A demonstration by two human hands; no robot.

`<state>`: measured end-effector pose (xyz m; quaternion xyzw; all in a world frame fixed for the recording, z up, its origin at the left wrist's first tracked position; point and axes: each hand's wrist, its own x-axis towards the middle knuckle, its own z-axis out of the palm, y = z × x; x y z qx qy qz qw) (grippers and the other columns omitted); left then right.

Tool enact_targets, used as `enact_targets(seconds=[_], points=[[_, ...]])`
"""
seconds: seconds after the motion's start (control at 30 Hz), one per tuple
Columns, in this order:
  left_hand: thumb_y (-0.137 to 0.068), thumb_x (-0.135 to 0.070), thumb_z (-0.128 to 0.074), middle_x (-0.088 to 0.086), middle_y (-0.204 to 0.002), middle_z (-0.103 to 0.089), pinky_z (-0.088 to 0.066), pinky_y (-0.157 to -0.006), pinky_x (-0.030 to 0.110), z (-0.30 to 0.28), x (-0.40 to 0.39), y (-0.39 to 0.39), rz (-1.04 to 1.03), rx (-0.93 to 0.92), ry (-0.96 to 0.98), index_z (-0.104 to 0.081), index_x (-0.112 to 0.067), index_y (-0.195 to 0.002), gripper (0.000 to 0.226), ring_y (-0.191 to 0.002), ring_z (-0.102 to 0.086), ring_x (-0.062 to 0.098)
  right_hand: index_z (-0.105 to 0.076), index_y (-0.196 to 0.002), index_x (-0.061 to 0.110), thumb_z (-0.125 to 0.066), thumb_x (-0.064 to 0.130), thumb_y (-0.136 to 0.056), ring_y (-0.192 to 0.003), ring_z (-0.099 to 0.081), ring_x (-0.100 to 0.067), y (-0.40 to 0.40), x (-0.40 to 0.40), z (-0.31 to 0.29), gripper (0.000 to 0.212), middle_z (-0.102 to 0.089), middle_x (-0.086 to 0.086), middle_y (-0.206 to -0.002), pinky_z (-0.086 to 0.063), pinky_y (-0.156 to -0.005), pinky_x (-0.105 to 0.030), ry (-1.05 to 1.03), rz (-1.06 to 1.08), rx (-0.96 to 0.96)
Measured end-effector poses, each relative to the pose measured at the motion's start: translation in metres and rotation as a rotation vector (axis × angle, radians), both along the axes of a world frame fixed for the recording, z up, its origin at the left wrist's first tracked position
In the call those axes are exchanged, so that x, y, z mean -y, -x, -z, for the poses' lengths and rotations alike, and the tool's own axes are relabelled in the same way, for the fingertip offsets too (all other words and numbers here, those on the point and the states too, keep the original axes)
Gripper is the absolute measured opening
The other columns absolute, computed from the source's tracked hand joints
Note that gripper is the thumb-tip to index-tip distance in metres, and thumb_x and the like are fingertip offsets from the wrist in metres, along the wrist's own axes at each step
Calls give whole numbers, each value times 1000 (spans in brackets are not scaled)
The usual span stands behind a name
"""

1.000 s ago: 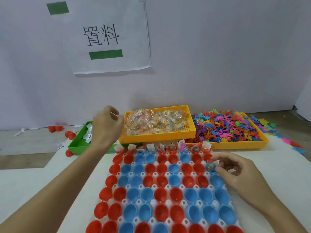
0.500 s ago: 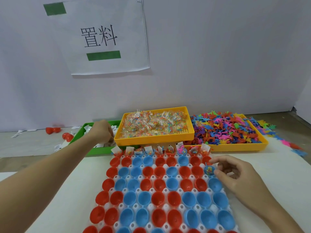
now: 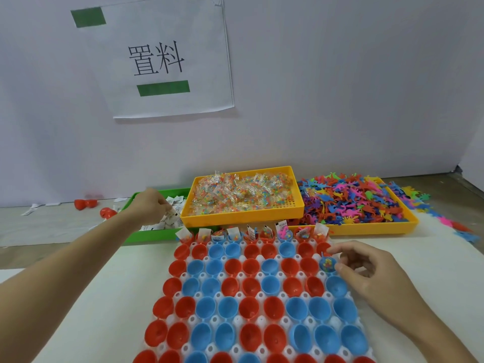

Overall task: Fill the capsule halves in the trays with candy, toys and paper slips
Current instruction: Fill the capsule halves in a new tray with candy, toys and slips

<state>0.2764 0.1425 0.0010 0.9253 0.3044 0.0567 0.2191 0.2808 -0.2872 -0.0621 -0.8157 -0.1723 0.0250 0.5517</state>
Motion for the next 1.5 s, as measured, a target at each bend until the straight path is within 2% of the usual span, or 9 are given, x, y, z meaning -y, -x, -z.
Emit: enact_targets(seconds=[0.17,0.3,0.5,0.63,0.73,0.8,1.1,1.3,1.5], points=[[-99,-10,-52,16,-83,-70,-56,-74,42,-6,8,11,24,71,-71,-71,2,-95,22,-76,-67,33,-75,-89,32,-70,0,-87,-73,-61,-13,1,0,0,32,-68,5,-76,-51,-63,-20,8,4,9],[-98,-6,-52,20,-88,-70,-54,-65,38,-25,29,19,36,269,-156,-67,1,-94,17,-74,-67,33,-75,-90,31,-70,0,-87,-73,-61,-13,0,-1,0,32,-67,4,-76,-50,-63,-16,-10,3,-3],[-93,-12,-61,3,-69,-70,-55,-63,33,-56,113,34,230,518,-124,-70,-10,-83,13,-64,-68,21,-74,-91,30,-69,1,-87,-72,-60,-12,1,-1,-1,30,-65,2,-75,-50,-64,-18,-16,1,2],[-90,-12,-61,1,-67,-68,-56,-64,35,-50,182,38,486,442,87,-67,-13,-75,16,-64,-67,20,-74,-92,29,-69,1,-88,-71,-60,-12,2,-1,-1,29,-65,1,-75,-48,-62,-15,-17,3,8],[-88,-12,-62,-3,-67,-64,-51,-60,20,-30,219,32,645,316,99,-69,-13,-78,12,-61,-59,10,-74,-92,29,-69,1,-88,-72,-60,-11,2,-1,-1,29,-65,2,-75,-48,-62,-15,-8,5,12],[-86,-9,-64,-5,-68,-61,-51,-60,20,-15,235,27,711,255,110,-70,-12,-82,8,-60,-54,6,-74,-92,29,-69,0,-88,-71,-60,-12,2,-1,-1,29,-66,1,-75,-47,-61,-15,-6,6,21],[-87,-10,-68,-9,-71,-64,-42,-59,6,14,261,15,766,265,165,-73,-15,-88,7,-63,-57,0,-74,-96,29,-65,2,-91,-77,-63,-7,0,0,-1,28,-70,12,-79,-49,-67,-14,-2,1,33],[-86,-13,-72,-5,-75,-69,-53,-65,19,13,269,11,751,318,195,-72,-18,-83,5,-70,-63,7,-72,-104,30,-57,6,-98,-89,-66,-1,-2,0,0,30,-74,14,-93,-52,-80,-19,-25,19,-20],[-86,-15,-72,-3,-74,-67,-51,-62,17,18,274,13,738,285,204,-71,-15,-83,3,-70,-61,8,-74,-102,28,-60,2,-94,-86,-66,-5,-2,2,1,30,-73,13,-88,-51,-73,-14,-32,6,1]])
